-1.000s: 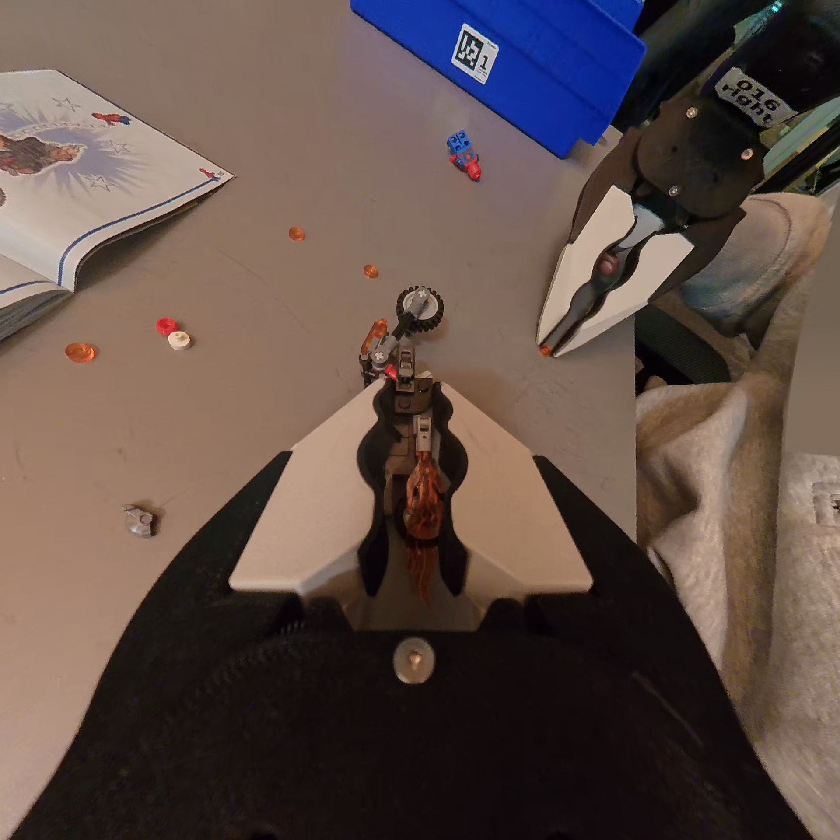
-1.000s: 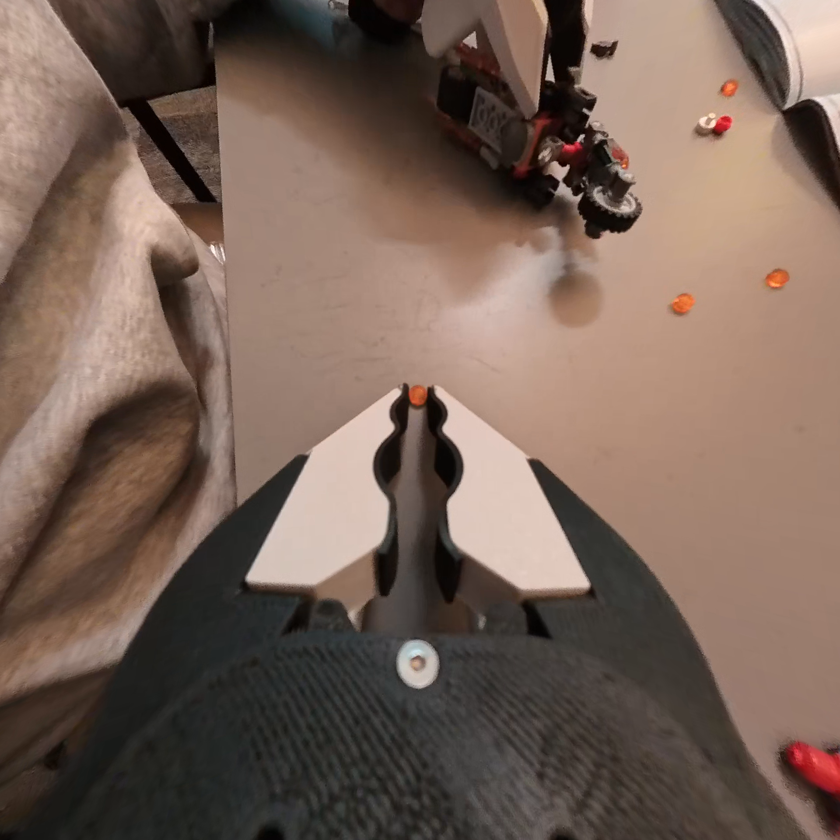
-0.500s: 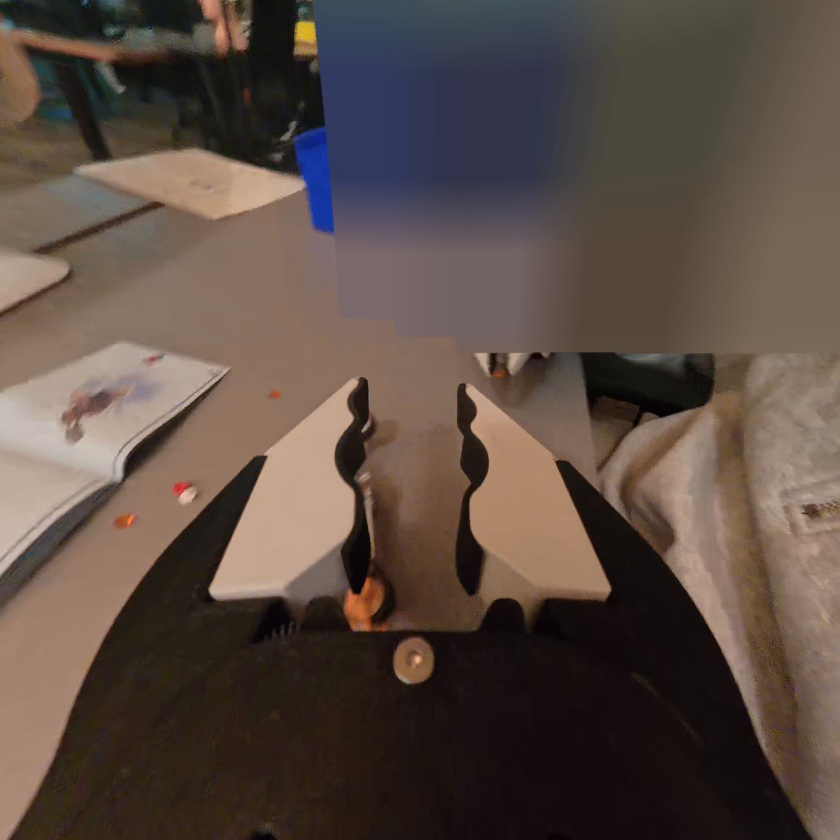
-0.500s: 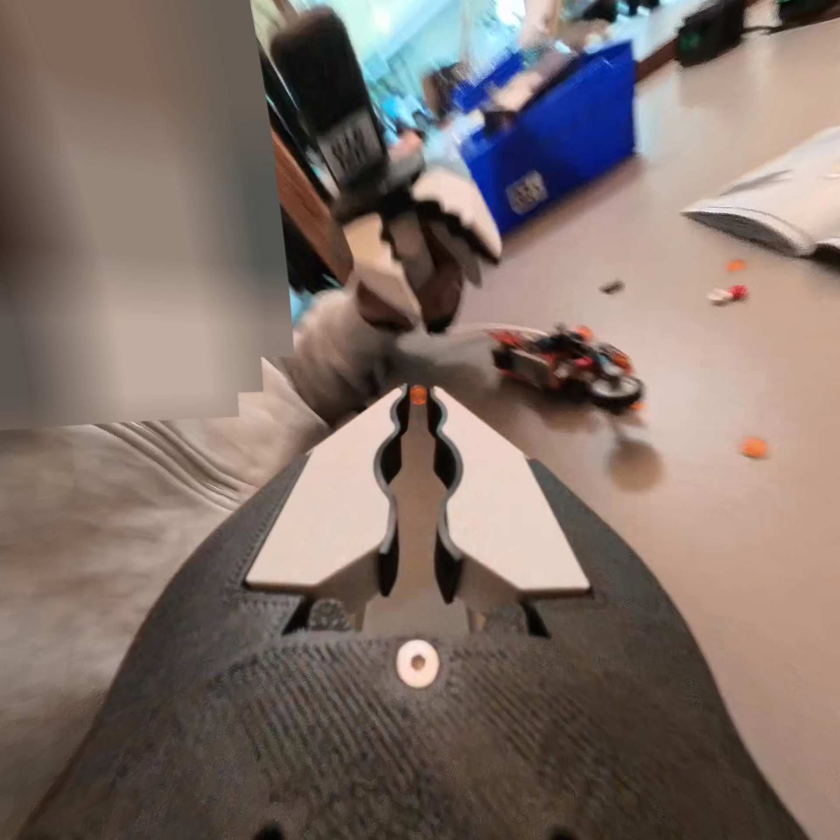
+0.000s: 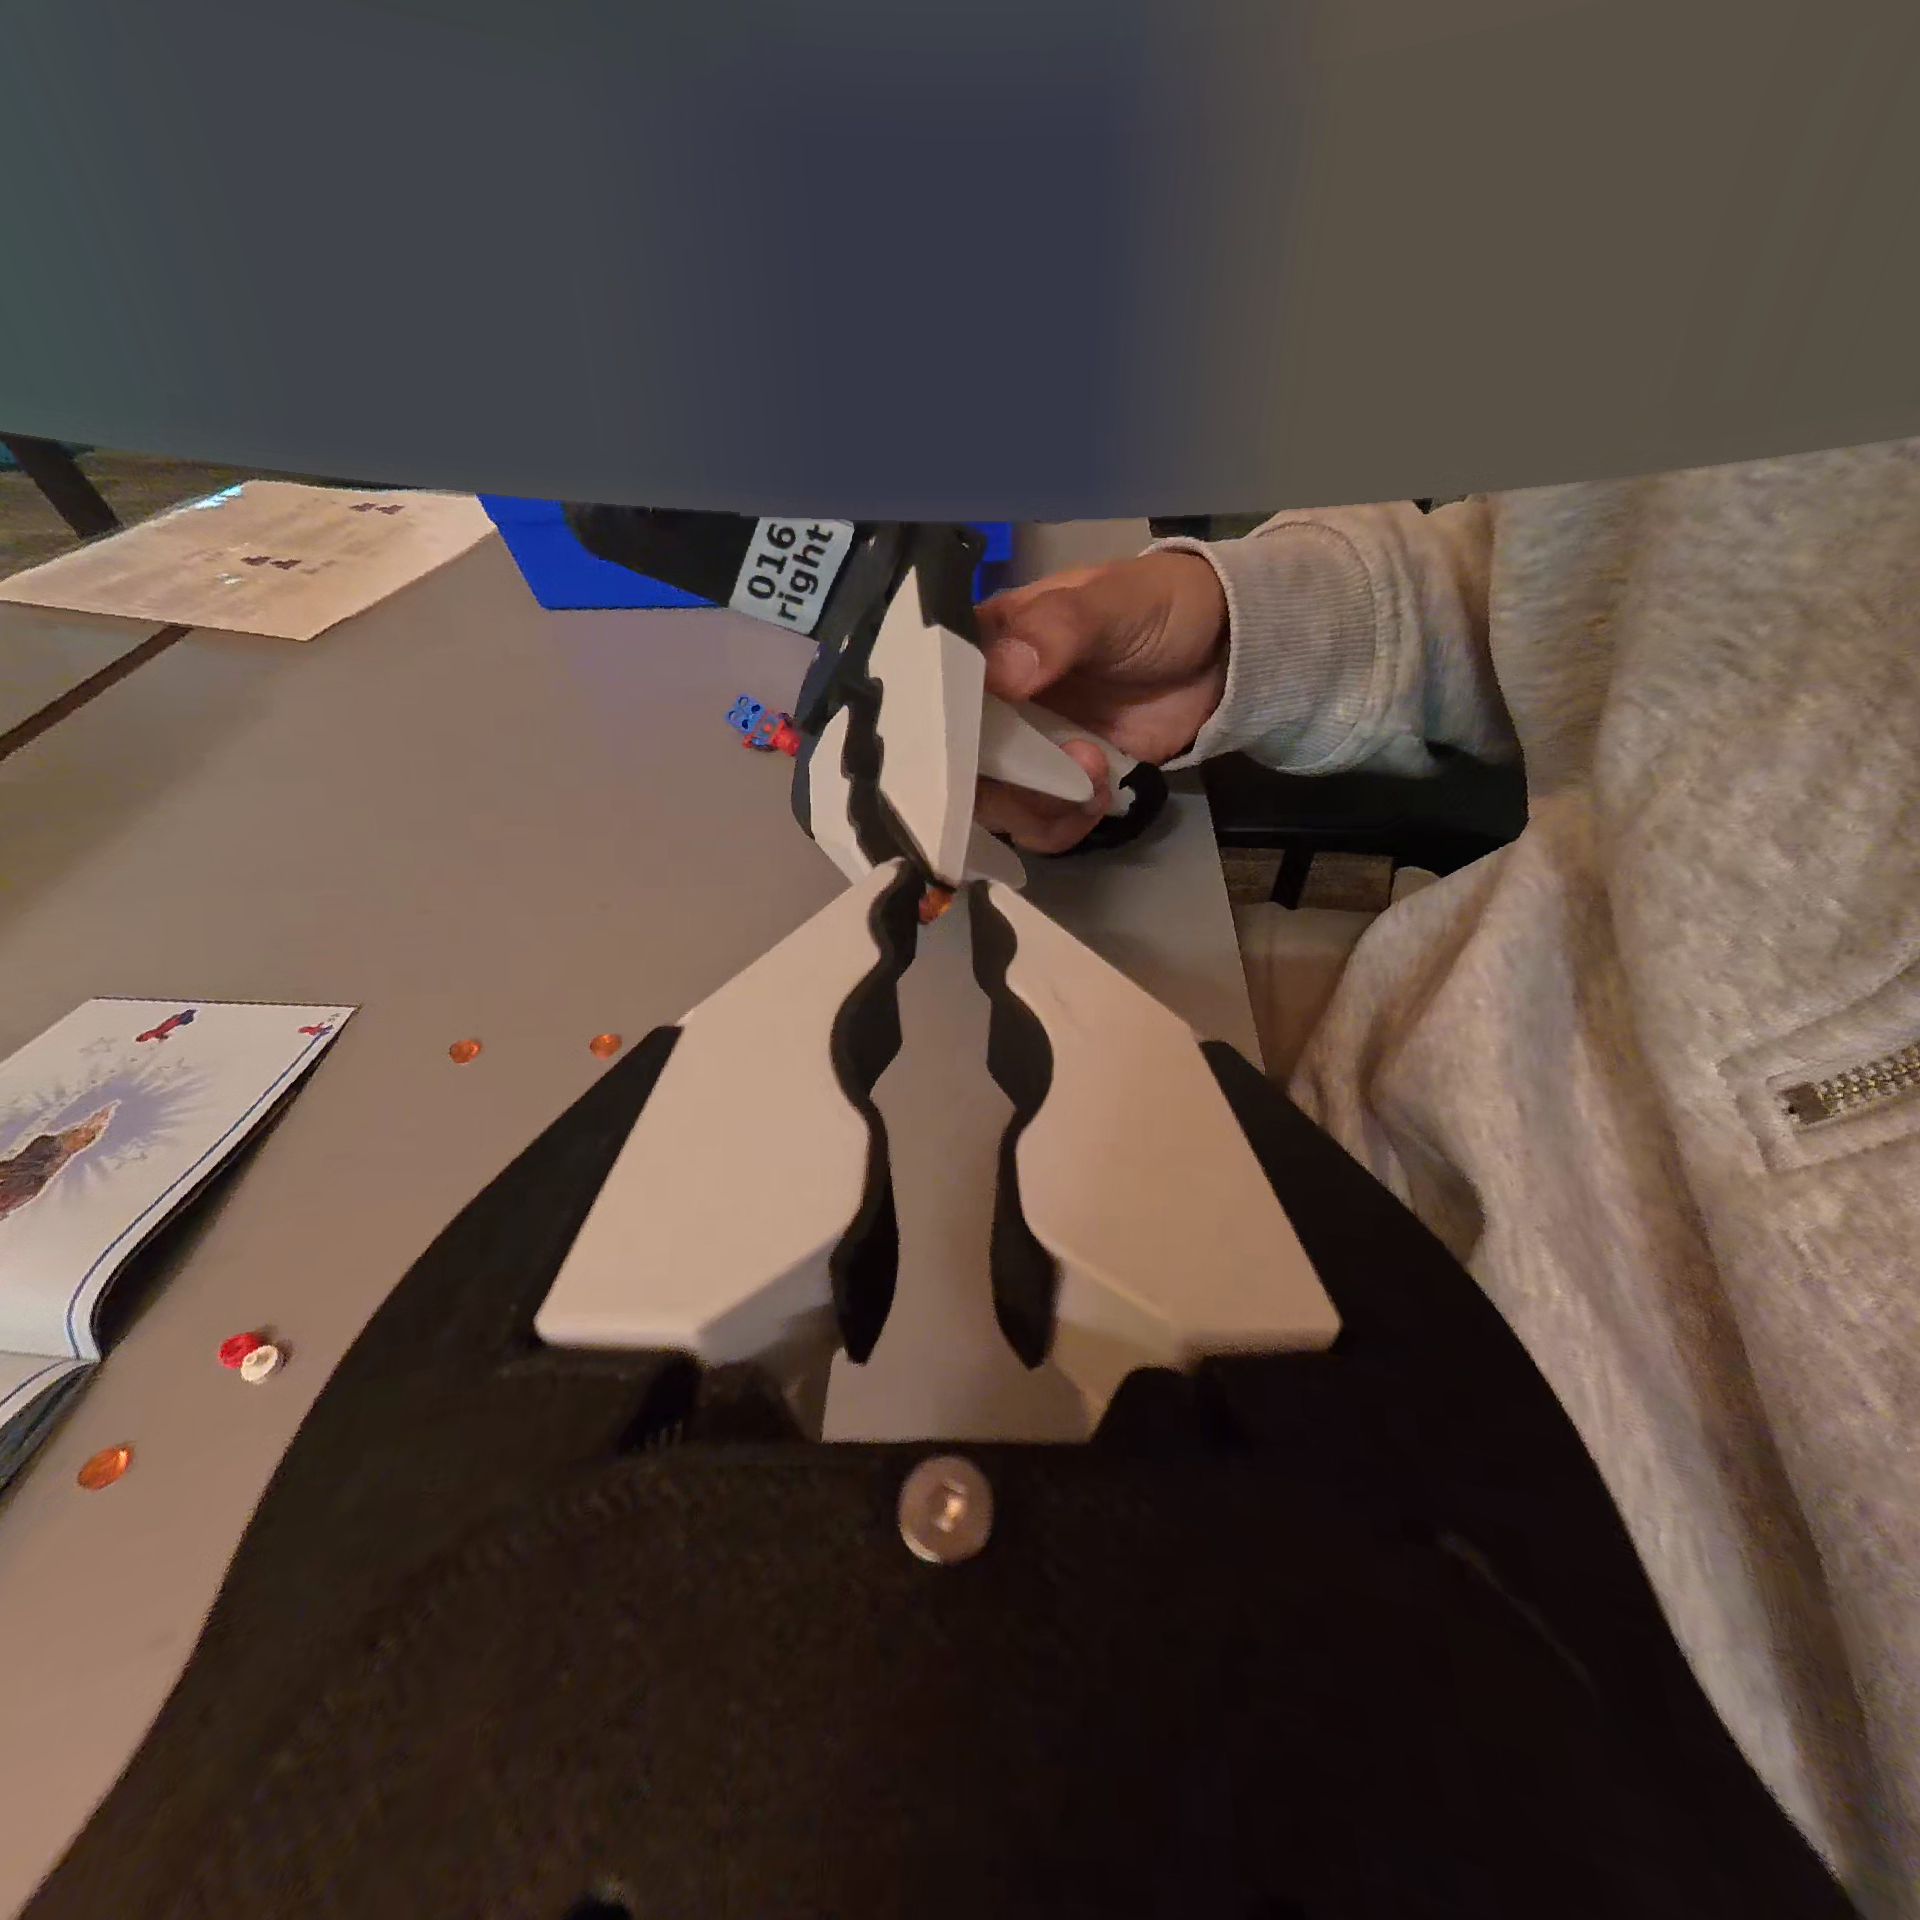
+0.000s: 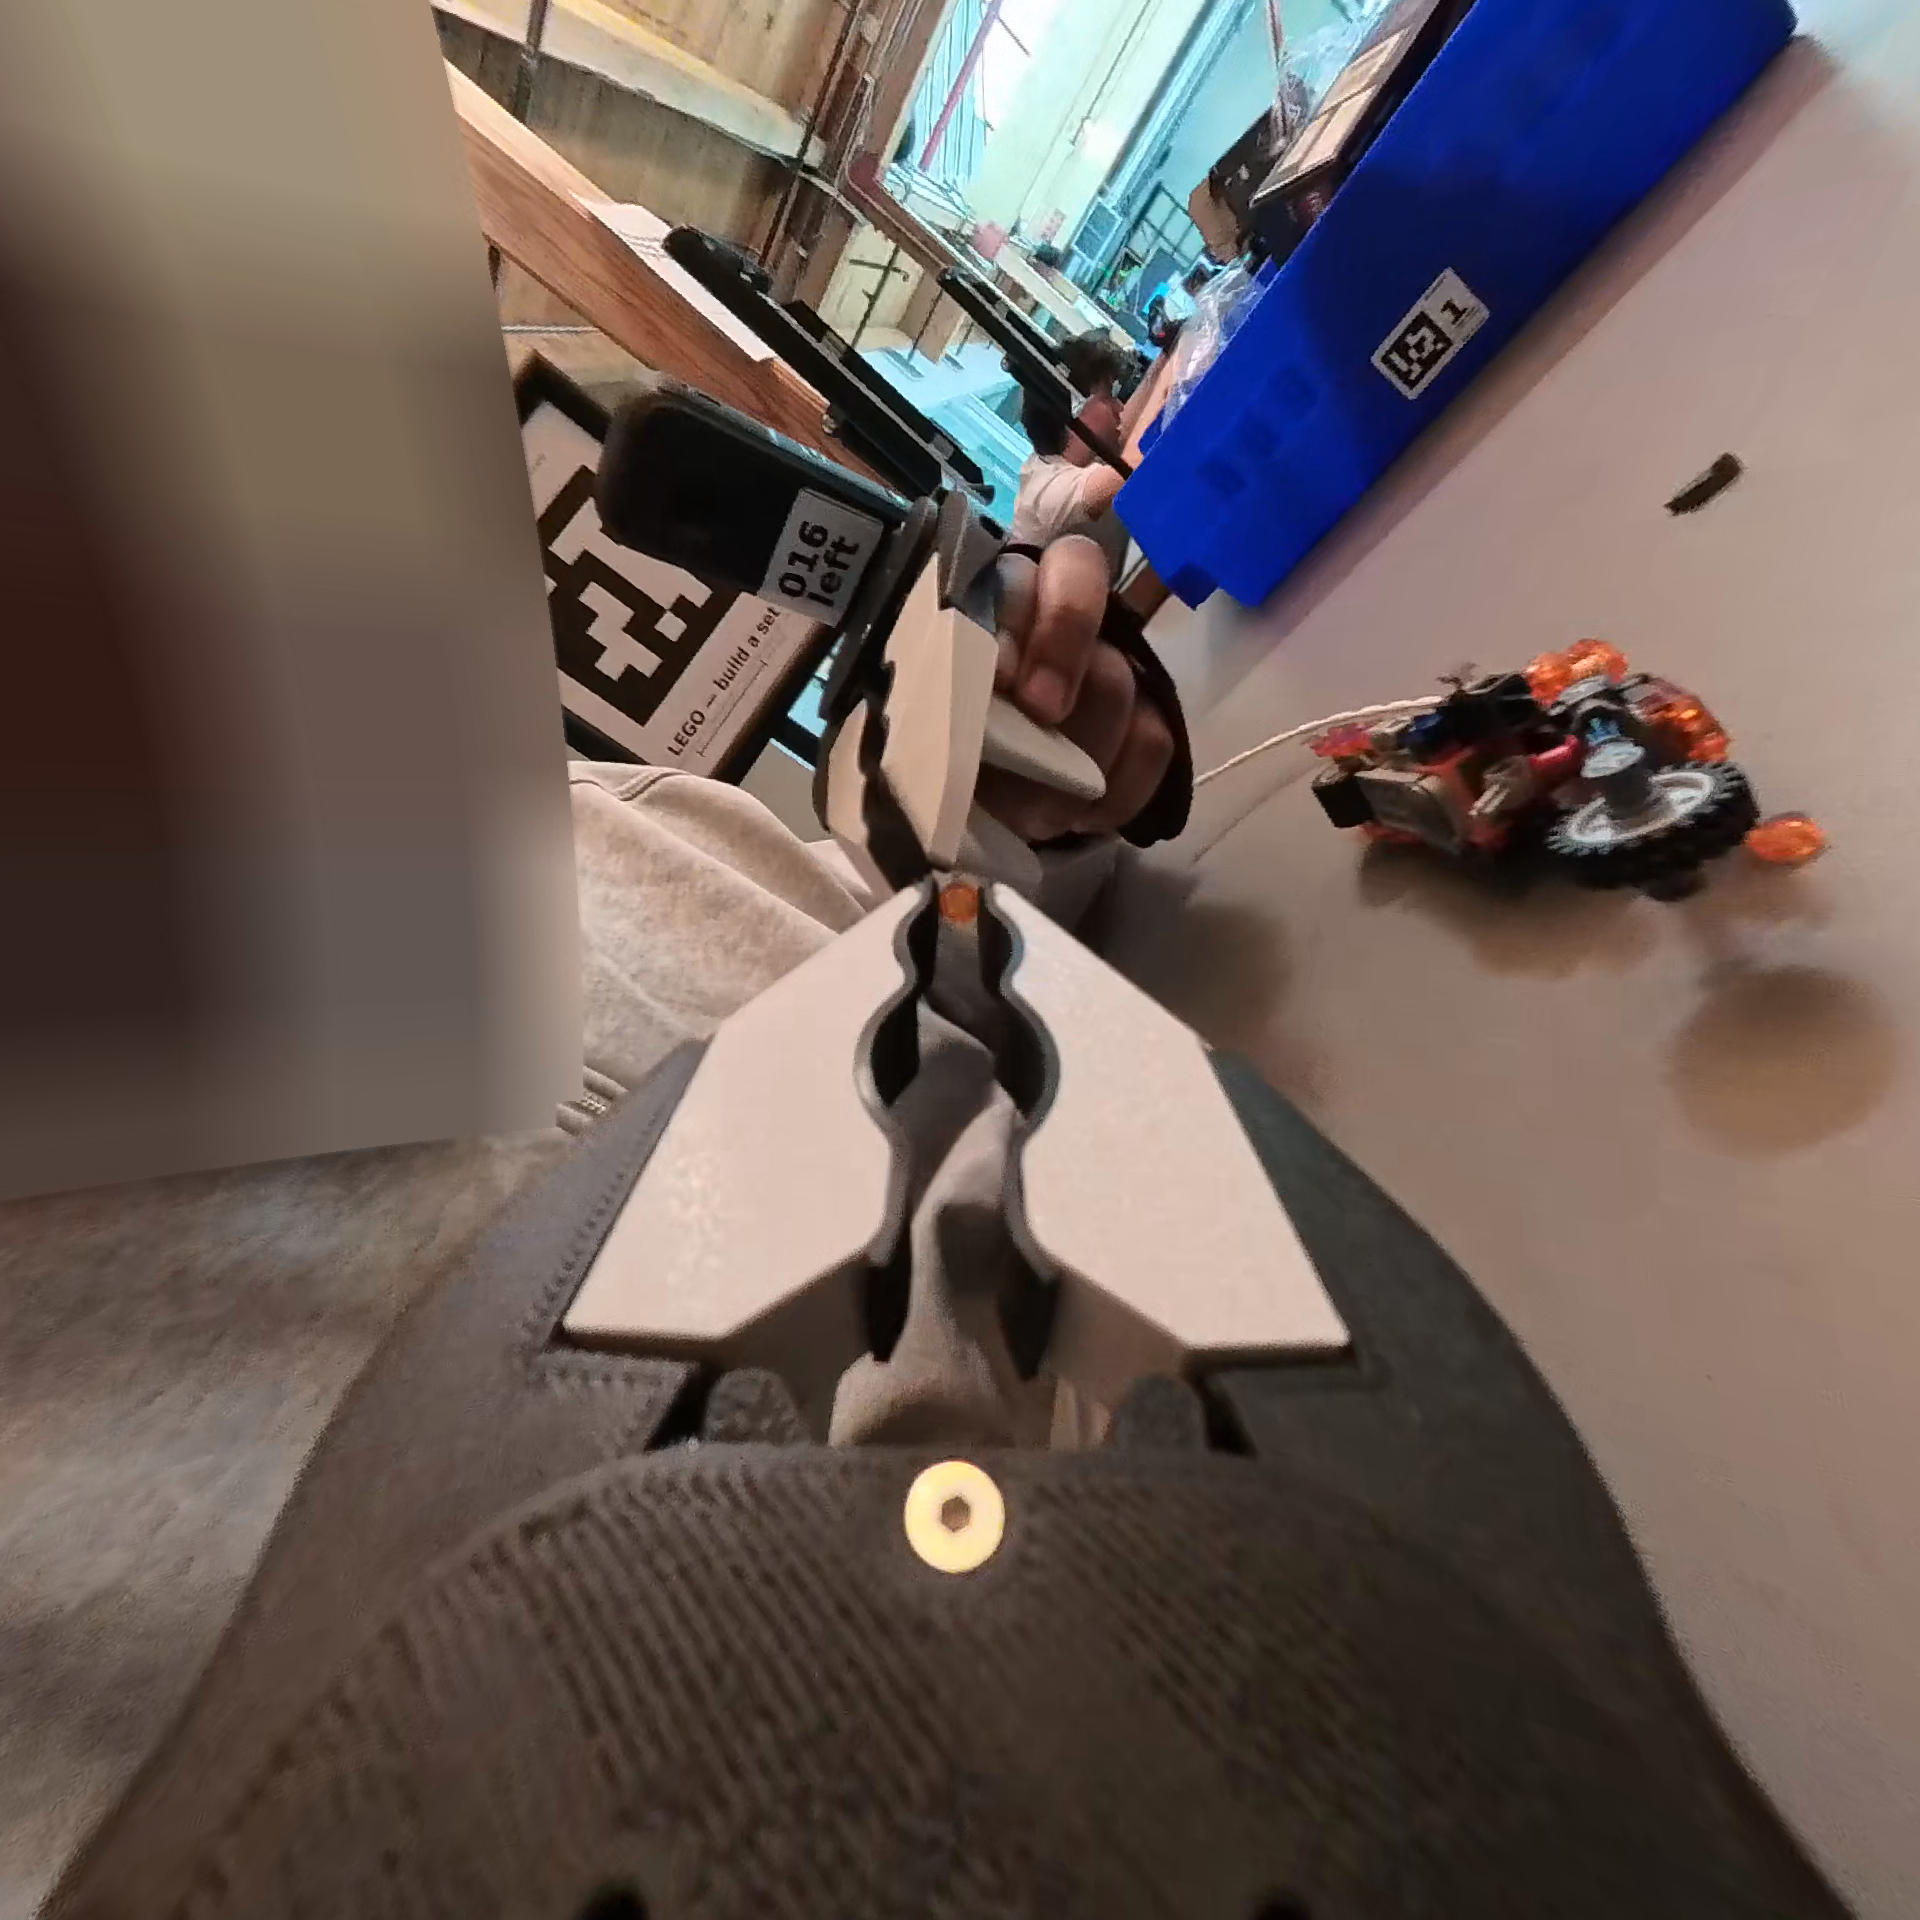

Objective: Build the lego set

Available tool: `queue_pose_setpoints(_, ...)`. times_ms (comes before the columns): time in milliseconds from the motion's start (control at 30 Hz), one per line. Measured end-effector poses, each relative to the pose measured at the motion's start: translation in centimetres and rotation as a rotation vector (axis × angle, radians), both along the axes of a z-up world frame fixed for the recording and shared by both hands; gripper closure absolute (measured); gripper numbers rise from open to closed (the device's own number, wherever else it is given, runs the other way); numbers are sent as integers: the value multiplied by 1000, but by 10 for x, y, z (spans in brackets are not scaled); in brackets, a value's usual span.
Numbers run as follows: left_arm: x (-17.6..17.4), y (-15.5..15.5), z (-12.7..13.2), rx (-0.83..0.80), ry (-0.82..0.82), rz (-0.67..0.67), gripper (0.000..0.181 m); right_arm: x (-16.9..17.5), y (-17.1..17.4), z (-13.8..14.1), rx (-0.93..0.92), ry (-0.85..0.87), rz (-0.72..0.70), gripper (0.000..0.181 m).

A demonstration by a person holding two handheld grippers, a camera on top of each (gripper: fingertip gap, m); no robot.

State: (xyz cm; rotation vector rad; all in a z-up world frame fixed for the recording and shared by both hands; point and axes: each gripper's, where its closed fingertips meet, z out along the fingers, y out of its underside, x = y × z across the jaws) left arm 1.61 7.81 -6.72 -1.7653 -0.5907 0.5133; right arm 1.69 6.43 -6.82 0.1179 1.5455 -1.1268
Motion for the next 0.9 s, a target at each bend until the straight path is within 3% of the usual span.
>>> queue_pose_setpoints(667, -3, -10, -10, -46, 4, 22, 180, -1, -9, -6, 58, -95, 38, 176)
queue_pose_setpoints(900, -5, -15, -7, 43, -40, 23, 180, -23, -13, 7, -40, -41, -75, 181)
